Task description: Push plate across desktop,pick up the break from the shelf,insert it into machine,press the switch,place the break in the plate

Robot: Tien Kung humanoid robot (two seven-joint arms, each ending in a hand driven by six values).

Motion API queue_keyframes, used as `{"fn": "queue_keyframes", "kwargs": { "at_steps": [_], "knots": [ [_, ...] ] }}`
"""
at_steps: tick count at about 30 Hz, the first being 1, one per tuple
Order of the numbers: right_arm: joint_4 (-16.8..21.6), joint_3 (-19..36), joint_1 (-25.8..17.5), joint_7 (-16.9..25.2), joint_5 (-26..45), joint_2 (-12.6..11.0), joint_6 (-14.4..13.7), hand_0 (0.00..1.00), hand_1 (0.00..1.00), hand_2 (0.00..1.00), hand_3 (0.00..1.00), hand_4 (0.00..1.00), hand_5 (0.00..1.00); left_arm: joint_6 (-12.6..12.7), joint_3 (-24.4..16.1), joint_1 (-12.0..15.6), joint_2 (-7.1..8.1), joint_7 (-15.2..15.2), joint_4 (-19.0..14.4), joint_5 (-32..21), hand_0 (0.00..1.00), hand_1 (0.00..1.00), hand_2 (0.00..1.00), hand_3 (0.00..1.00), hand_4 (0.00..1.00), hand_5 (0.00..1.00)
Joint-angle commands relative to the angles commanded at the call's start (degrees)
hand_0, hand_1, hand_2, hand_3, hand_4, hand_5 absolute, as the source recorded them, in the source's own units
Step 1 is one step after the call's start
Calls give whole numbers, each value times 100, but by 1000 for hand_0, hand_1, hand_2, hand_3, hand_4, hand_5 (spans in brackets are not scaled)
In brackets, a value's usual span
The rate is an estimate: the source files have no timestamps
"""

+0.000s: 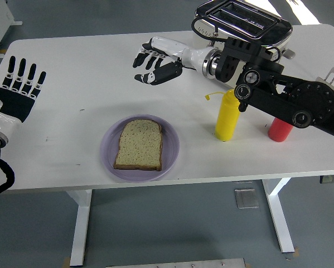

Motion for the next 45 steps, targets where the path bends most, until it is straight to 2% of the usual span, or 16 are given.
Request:
{"fn": "queue_keyframes", "kwargs": {
  "at_steps": [5,10,17,23,33,34,39,40,45],
  "knots": [
    [419,680,-112,-6,346,-406,-137,622,636,631,590,685,302,12,-20,23,-5,9,-82,-36,780,679,620,629,761,998],
    [756,1345,-399,21,810,-793,-281,628,634,627,589,683,299,22,-52,47,-9,15,-162,-77,780,679,620,627,761,998],
    [1132,2350,-1111,209,1693,-1223,-337,639,640,623,589,680,296,63,-68,73,-19,25,-394,-185,779,679,619,628,760,998],
    [1302,3113,-1781,320,2547,-1490,-325,648,646,624,589,680,299,110,-85,113,-25,32,-609,-295,779,678,619,627,760,998],
    [1663,4393,-3116,516,4286,-1559,-599,654,648,625,585,680,305,211,-109,165,-76,55,-863,-542,779,677,619,627,758,998],
    [1682,4510,-3259,531,4445,-1558,-623,717,669,648,599,690,370,213,-113,171,-83,58,-883,-557,778,677,619,627,757,998],
    [1736,4876,-3920,560,5065,-1523,-697,717,669,648,599,690,370,225,-115,204,-127,72,-935,-618,778,677,619,627,757,998],
    [1755,4939,-4060,537,5174,-1501,-691,773,716,696,660,718,461,226,-110,211,-140,76,-935,-634,778,676,618,626,755,998],
    [1848,5215,-4679,343,5481,-1365,-598,773,716,696,660,718,461,210,-91,260,-197,119,-943,-722,778,676,618,626,755,998]
  ]
}}
